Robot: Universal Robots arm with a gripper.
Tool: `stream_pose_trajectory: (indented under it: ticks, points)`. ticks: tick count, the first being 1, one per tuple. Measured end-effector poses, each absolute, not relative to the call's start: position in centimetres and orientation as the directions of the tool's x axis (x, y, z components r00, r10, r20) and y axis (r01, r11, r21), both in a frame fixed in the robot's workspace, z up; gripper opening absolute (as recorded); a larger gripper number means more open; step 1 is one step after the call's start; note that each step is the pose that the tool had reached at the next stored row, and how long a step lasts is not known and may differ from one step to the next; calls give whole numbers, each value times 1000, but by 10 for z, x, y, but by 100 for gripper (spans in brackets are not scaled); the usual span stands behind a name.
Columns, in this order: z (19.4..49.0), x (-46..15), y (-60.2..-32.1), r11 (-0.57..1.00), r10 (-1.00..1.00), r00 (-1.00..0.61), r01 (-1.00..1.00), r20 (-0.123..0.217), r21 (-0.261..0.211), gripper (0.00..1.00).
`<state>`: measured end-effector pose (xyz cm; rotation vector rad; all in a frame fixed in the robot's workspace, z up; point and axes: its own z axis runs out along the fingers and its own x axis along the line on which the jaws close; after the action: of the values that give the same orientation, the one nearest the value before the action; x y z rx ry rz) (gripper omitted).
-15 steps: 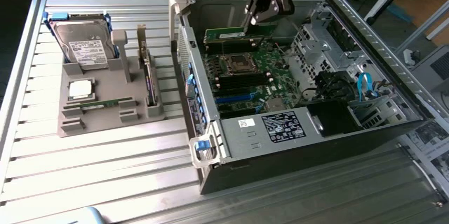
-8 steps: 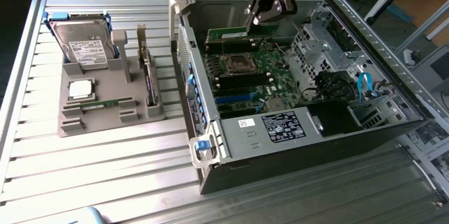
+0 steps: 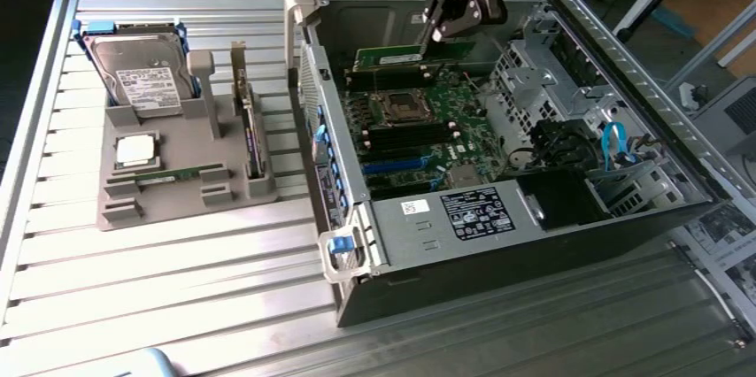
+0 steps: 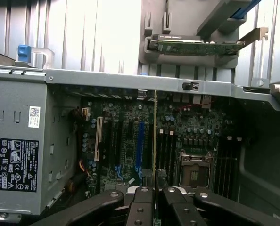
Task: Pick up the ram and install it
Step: 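Pick up the ram and move it above insertion slot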
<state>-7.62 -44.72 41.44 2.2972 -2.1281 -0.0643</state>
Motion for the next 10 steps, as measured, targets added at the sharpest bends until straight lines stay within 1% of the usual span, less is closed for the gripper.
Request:
stream_pose_trajectory:
  ticks: [10]
  points:
    - [414,-69,-447,-77,-997,76,-996,-24,35,13]
